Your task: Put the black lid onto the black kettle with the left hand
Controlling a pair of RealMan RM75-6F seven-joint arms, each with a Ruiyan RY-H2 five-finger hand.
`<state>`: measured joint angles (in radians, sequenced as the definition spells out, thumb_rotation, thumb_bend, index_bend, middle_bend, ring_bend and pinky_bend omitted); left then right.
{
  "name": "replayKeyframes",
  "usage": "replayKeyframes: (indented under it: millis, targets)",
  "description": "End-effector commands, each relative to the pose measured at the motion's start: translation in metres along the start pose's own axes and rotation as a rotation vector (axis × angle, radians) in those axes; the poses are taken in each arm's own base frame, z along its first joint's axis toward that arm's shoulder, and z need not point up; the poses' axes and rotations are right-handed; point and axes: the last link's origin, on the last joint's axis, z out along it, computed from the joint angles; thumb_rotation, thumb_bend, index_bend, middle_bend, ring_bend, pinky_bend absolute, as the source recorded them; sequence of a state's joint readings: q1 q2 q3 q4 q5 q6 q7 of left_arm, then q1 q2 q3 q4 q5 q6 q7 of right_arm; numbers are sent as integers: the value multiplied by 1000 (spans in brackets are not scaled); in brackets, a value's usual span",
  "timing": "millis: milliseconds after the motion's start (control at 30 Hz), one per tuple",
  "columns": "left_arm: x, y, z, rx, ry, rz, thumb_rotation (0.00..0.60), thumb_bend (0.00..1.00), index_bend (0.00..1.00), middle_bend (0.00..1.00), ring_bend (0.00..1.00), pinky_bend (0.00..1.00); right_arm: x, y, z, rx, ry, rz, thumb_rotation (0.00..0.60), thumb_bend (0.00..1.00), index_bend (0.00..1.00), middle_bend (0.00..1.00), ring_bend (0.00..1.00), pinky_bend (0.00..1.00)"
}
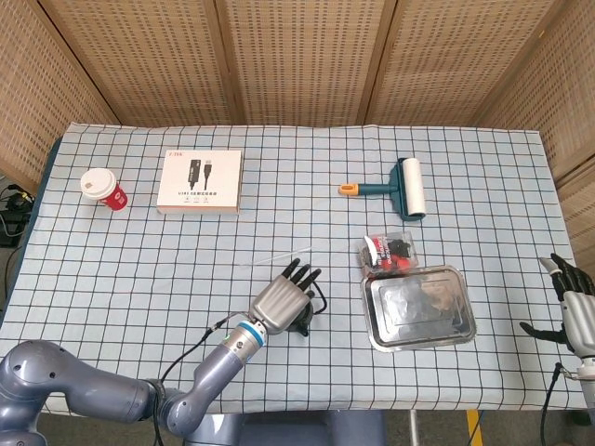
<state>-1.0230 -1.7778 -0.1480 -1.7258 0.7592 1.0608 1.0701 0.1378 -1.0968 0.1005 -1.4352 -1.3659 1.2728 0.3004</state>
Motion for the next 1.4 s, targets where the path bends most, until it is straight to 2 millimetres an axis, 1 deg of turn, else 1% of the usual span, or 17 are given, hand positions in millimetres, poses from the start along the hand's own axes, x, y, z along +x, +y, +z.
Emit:
replayKeyframes:
  millis: [33,267,400,467,533,600,733,967,1400]
  targets:
    - [0,0,0,1,0,-1,600,285,410,0,0,0,0,0,0,-1,1,0,600,92,25,0,0,30]
    - [-2,-2,1,11,0,4,600,285,404,0,0,0,-1,0,0,2,-1,-2,600,92,24,0,0,30]
    - [-3,-2,1,13,-4,8,600,284,382,0,0,0,-1,0,0,0,0,-3,600,92,24,0,0,30]
    - [-4,-3,1,16,-7,12,600,280,342,0,0,0,-1,0,0,-1,1,-3,600,92,24,0,0,30]
    - [-4,-3,1,19,-12,15,600,271,267,0,0,0,-1,0,0,-2,2,-3,600,92,24,0,0,30]
    - [-4,-3,1,19,-14,12,600,266,221,0,0,0,0,0,0,-1,2,-3,600,91,24,0,0,30]
    - [-1,-2,0,15,-7,1,600,263,184,0,0,0,0,0,1,0,3,-3,600,92,24,0,0,30]
    - [4,-5,-6,13,14,-10,600,263,162,0,0,0,1,-1,0,3,7,-3,600,91,24,0,0,30]
    - [15,-19,-28,20,58,-46,600,258,133,0,0,0,0,-2,-2,7,9,-11,600,91,24,0,0,30]
